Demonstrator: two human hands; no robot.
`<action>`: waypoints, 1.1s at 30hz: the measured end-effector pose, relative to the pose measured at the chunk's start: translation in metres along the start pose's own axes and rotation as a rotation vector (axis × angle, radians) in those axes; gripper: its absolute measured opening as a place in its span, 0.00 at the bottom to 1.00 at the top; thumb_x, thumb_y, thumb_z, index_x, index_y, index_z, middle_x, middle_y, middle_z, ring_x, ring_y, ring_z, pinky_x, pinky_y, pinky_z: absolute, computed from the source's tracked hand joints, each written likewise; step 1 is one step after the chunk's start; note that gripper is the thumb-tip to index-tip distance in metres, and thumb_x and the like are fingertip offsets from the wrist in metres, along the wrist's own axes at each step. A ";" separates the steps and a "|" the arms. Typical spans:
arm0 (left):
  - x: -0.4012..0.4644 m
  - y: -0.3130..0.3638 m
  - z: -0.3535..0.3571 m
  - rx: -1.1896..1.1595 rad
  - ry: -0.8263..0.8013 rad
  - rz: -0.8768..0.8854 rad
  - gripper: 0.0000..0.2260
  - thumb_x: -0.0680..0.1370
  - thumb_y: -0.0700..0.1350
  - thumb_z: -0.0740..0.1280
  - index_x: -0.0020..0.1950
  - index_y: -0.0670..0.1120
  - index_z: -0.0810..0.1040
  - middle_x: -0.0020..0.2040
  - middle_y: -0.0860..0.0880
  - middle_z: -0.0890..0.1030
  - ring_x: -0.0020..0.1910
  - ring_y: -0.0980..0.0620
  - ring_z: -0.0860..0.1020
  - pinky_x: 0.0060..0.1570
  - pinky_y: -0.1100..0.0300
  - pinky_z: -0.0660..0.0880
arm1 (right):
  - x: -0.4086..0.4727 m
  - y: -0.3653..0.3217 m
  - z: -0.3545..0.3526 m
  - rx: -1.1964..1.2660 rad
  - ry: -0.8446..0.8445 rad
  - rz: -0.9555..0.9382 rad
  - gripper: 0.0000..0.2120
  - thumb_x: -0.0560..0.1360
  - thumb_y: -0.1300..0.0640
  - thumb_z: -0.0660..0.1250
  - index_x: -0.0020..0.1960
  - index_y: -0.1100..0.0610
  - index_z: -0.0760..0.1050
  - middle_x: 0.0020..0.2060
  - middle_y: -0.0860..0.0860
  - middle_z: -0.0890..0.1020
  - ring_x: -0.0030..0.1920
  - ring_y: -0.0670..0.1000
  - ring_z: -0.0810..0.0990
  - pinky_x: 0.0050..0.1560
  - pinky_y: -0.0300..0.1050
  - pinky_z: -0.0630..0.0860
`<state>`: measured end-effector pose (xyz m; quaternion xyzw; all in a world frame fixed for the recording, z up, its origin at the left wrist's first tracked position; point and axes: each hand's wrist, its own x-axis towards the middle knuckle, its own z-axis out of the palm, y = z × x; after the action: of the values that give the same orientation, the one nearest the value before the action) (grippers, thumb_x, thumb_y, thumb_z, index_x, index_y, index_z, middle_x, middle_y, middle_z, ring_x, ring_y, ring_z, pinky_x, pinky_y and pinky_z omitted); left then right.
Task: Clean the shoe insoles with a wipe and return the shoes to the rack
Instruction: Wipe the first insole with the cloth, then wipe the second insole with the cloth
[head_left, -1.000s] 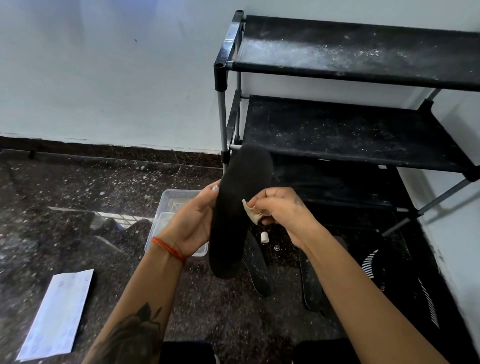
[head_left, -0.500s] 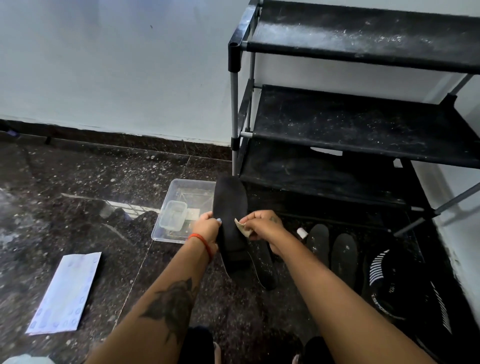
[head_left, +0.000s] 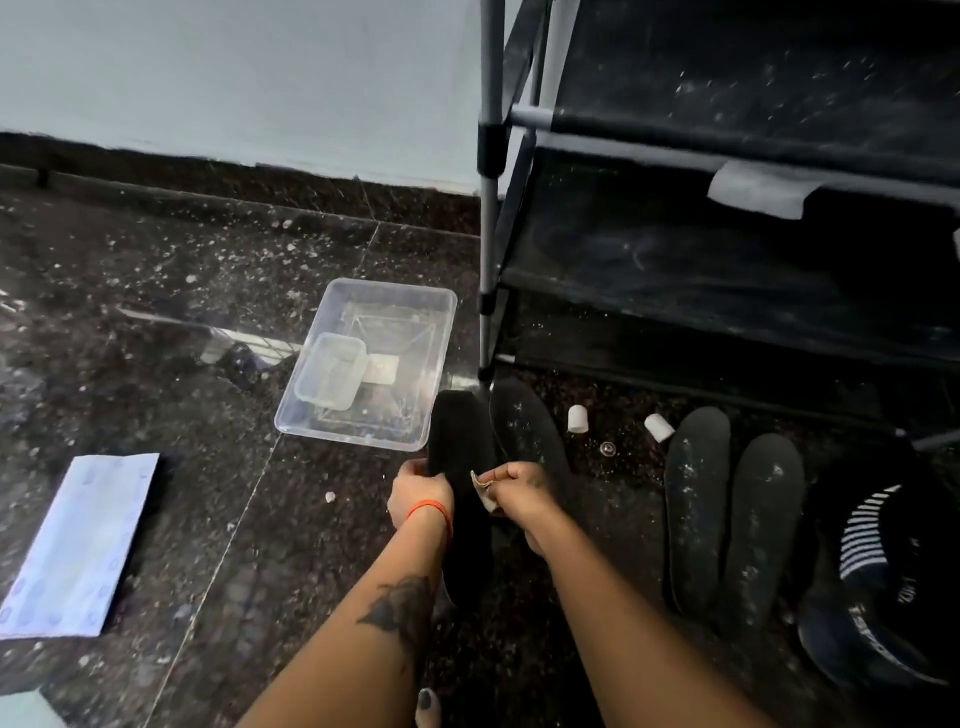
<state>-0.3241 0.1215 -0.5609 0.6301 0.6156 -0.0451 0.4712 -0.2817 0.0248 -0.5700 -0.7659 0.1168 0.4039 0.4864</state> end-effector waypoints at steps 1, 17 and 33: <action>0.006 -0.006 0.004 0.013 0.010 -0.010 0.11 0.75 0.42 0.68 0.58 0.47 0.79 0.57 0.43 0.81 0.58 0.41 0.77 0.57 0.55 0.72 | 0.006 0.006 0.005 -0.009 0.005 0.007 0.13 0.71 0.66 0.65 0.33 0.53 0.77 0.35 0.51 0.80 0.41 0.51 0.79 0.46 0.47 0.78; 0.004 -0.014 0.024 0.349 0.155 0.260 0.15 0.78 0.42 0.64 0.64 0.46 0.75 0.63 0.41 0.73 0.63 0.39 0.70 0.58 0.51 0.67 | 0.018 -0.001 -0.008 -0.018 0.235 -0.049 0.08 0.74 0.58 0.66 0.49 0.58 0.81 0.48 0.56 0.83 0.47 0.53 0.79 0.47 0.40 0.72; 0.040 -0.032 0.125 -0.056 -0.365 -0.061 0.15 0.61 0.46 0.58 0.41 0.45 0.79 0.50 0.38 0.81 0.52 0.40 0.79 0.57 0.43 0.76 | 0.030 0.013 -0.052 -0.104 0.334 0.199 0.12 0.67 0.60 0.65 0.47 0.63 0.82 0.46 0.59 0.83 0.48 0.60 0.82 0.50 0.47 0.79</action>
<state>-0.2754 0.0633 -0.6722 0.5790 0.5397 -0.1561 0.5909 -0.2439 -0.0189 -0.5903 -0.8310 0.2498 0.3230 0.3778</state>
